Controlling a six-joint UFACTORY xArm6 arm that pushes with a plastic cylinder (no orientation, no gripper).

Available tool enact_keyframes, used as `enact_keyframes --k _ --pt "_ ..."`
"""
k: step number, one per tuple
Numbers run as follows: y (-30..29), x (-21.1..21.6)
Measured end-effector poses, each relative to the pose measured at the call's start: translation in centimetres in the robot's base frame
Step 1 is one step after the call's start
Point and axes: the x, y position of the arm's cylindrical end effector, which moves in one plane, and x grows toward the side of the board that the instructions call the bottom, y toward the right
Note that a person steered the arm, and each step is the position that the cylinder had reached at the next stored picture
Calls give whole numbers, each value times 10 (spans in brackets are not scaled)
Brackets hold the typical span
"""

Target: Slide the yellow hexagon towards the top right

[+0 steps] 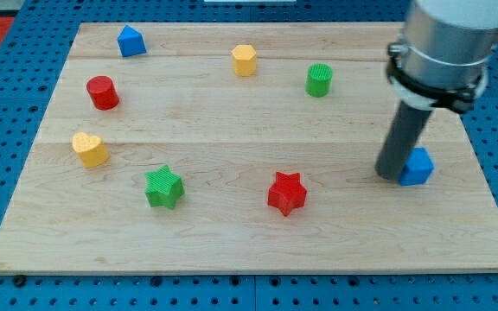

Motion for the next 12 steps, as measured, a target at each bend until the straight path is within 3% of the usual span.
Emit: enact_keyframes --k 1,2,3,6,9,10,11,12 --pt "9 0" --pt "-68 -32" --pt "-147 -99" --pt "-266 -192" --pt "-231 -209" --pt "-183 -208" --pt "-199 -205" --pt "-158 -201"
